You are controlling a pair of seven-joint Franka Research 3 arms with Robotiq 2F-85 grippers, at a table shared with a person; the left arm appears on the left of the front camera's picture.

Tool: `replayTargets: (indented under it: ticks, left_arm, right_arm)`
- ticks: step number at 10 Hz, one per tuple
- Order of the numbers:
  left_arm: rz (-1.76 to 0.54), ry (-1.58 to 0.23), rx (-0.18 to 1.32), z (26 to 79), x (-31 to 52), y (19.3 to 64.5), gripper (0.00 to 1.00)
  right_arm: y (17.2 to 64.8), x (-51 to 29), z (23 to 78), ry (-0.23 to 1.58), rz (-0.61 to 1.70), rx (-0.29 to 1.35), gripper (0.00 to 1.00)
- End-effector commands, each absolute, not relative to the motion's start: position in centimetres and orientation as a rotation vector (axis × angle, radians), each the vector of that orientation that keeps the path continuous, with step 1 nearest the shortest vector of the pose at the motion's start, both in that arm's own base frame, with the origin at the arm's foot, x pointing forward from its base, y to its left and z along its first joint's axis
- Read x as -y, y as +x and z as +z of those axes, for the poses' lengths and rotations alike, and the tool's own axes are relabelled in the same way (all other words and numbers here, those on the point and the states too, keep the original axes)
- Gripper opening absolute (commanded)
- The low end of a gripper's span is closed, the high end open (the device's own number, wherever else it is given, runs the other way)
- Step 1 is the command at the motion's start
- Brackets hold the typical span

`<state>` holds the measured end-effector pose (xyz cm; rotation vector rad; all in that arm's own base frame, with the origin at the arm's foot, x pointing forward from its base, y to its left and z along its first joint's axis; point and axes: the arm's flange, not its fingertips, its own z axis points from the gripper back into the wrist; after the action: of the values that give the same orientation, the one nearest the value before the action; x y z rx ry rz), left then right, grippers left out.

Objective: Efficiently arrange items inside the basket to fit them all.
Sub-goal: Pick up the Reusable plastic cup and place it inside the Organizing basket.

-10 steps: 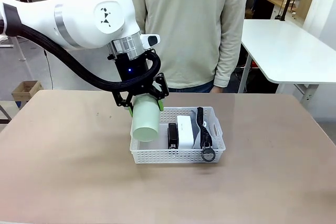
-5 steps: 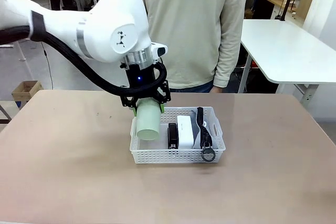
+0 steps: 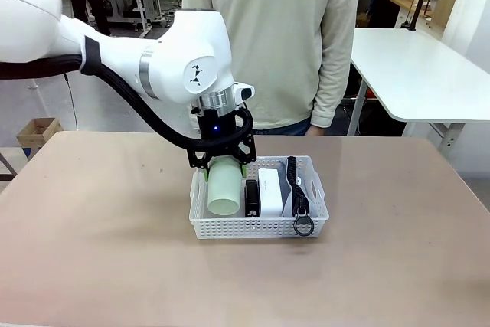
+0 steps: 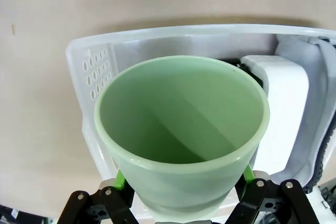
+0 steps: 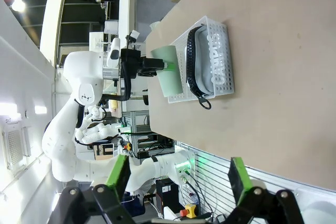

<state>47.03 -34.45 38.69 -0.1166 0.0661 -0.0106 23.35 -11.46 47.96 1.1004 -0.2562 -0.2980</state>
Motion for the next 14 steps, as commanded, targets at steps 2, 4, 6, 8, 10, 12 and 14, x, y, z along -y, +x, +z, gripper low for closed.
replayTargets:
  ticks: [2, 4, 6, 8, 10, 12, 14]
  left_arm:
    - [0.025, -0.081, -0.109, 37.8, 35.1, 47.0, 0.88]
    - [0.031, -0.078, -0.127, 37.0, 35.2, 47.2, 0.88]
    - [0.039, -0.065, -0.141, 36.1, 35.3, 47.7, 0.88]
    - [0.042, -0.058, -0.155, 35.4, 35.3, 48.0, 0.88]
    - [0.047, -0.049, -0.156, 34.8, 35.6, 48.3, 0.88]
    - [0.048, -0.036, -0.151, 34.5, 35.8, 48.4, 0.88]
    - [0.054, -0.018, -0.16, 34.2, 35.9, 48.6, 0.88]
  right_arm:
    - [23.3, 11.6, 47.8, 1.093, -0.275, 0.267, 1.0]
    - [23.3, 11.6, 47.8, 1.093, -0.275, 0.267, 1.0]
    - [23.3, 11.6, 47.8, 1.093, -0.275, 0.267, 1.0]
    - [23.3, 11.6, 47.8, 1.093, -0.275, 0.267, 1.0]
    - [23.3, 11.6, 47.8, 1.093, -0.275, 0.267, 1.0]
    - [23.3, 11.6, 47.8, 1.093, -0.275, 0.267, 1.0]
    - [23.3, 11.6, 47.8, 1.093, -0.275, 0.267, 1.0]
